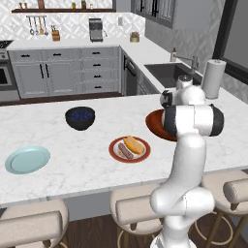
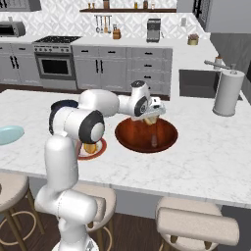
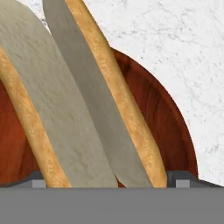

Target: Place one bun and one sausage from the bowl on each plate.

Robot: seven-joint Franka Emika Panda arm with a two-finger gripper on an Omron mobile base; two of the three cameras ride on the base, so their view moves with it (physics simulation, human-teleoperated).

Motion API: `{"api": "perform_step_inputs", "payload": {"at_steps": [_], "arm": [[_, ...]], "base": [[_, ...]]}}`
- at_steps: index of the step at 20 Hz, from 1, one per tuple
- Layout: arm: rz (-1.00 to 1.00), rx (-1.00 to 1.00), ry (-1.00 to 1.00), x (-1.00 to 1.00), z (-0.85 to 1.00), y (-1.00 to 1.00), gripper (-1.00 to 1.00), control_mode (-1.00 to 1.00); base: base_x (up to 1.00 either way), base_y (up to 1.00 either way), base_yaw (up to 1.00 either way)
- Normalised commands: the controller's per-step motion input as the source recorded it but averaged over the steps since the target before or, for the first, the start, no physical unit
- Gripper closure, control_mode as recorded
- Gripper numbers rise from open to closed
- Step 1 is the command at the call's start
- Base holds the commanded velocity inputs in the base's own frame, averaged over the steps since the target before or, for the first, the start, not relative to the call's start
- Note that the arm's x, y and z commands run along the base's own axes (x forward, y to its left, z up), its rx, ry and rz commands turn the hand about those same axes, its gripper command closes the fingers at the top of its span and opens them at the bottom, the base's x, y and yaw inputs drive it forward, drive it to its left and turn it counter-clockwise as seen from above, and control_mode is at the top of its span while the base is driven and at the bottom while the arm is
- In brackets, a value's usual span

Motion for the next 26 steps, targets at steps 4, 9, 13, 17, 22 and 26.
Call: {"api": "perform_step_inputs", "payload": {"at_steps": [4,9,13,17,22,26], "arm": [[-0.11,0.3,0.0,-1.0,0.91,0.59,1.0,-1.0],[-0.15,0.25,0.1,-1.0,0.84,0.68,1.0,-1.0],[-0.2,0.06,0.22,-1.0,0.21,0.67,1.0,-1.0],[-0.21,-0.04,0.2,-1.0,-0.24,0.59,1.0,-1.0],[-0.07,0.03,0.06,-0.76,-0.14,0.03,1.0,-1.0],[0.0,0.0,0.0,0.0,0.0,0.0,1.0,-1.0]], "base": [[0.0,0.0,0.0],[0.0,0.0,0.0],[0.0,0.0,0.0],[0.0,0.0,0.0],[0.0,0.0,0.0],[0.0,0.0,0.0]]}}
